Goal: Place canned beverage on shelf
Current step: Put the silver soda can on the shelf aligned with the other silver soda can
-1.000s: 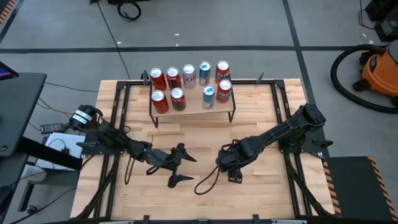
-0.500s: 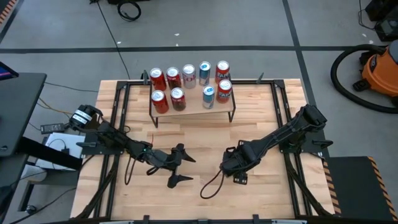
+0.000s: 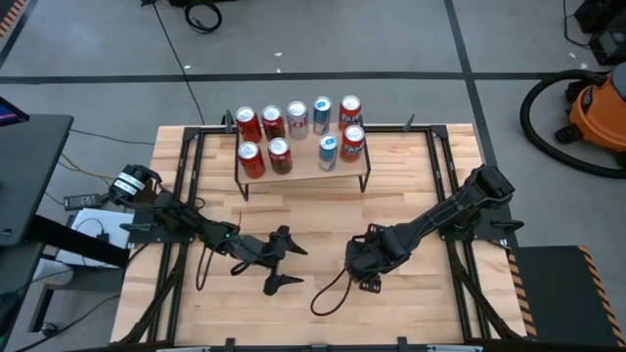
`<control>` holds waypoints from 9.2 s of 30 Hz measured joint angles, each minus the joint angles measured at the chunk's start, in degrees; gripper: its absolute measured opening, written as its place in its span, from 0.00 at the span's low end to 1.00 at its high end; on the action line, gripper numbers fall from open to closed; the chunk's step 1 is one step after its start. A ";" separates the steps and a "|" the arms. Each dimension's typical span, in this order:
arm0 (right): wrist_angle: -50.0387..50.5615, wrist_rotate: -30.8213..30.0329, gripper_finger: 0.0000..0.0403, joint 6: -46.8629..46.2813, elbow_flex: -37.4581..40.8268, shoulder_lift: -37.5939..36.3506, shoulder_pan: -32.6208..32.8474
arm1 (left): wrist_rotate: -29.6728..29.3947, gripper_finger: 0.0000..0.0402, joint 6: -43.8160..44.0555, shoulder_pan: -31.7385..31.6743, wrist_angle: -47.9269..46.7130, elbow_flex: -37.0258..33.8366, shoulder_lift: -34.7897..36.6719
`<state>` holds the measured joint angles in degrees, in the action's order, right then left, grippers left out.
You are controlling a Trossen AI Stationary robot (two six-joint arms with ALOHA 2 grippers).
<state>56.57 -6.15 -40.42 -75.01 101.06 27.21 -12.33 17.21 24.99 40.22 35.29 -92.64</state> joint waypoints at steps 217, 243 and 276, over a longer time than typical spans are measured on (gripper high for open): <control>14.81 -14.93 0.87 41.70 -50.37 15.04 -33.39 | -17.62 0.97 3.05 6.62 -38.48 0.00 32.46; 16.43 -15.24 0.87 40.33 -50.37 15.02 -32.53 | -17.60 0.97 3.04 6.64 -38.33 0.00 32.46; 13.94 -18.21 0.87 39.27 -47.49 14.97 -32.18 | -17.58 0.97 3.22 6.75 -38.29 0.00 32.46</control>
<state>70.50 -24.35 -1.15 -122.50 116.03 -4.98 -29.91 20.43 31.75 1.93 35.29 -60.18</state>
